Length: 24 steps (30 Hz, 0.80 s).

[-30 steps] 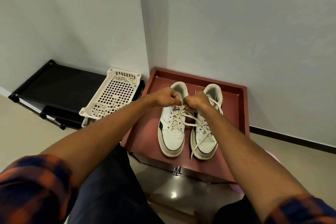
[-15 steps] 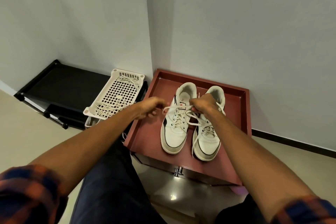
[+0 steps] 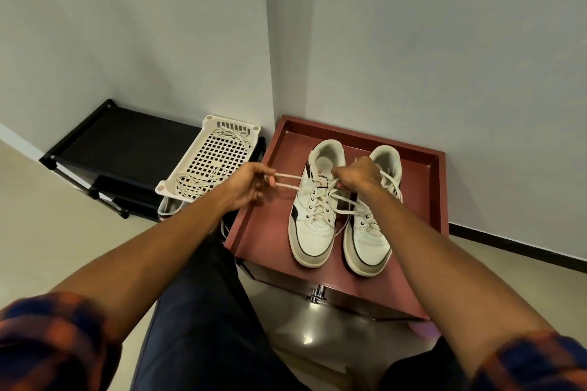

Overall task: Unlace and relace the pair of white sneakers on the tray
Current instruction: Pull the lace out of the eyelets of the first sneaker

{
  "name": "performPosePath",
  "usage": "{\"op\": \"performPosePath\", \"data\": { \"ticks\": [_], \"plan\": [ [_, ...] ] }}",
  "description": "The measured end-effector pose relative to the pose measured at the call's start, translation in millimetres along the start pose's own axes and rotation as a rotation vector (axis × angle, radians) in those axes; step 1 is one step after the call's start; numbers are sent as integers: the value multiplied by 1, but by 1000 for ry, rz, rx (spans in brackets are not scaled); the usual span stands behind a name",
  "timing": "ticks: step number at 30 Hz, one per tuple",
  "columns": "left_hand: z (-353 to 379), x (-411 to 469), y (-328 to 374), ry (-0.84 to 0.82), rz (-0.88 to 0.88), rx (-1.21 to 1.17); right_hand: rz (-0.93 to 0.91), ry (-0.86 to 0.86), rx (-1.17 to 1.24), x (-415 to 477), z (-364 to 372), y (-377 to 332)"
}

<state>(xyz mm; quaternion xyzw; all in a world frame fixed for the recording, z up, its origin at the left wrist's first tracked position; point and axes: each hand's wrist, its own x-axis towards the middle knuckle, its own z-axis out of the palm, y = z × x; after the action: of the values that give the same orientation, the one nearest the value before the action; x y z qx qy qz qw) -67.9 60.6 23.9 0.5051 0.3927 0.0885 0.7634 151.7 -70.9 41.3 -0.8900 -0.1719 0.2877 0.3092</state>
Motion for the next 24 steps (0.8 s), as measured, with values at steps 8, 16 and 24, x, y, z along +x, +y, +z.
{"op": "performPosePath", "data": {
  "ticks": [8,16,24],
  "plan": [
    [56,14,6,278,363,871,18,-13,9,-1,-1,4],
    [108,32,21,98,459,1509,30,-32,0,-1,-4,4],
    [116,31,22,52,424,1475,28,-26,17,-2,-5,7]
  ]
}}
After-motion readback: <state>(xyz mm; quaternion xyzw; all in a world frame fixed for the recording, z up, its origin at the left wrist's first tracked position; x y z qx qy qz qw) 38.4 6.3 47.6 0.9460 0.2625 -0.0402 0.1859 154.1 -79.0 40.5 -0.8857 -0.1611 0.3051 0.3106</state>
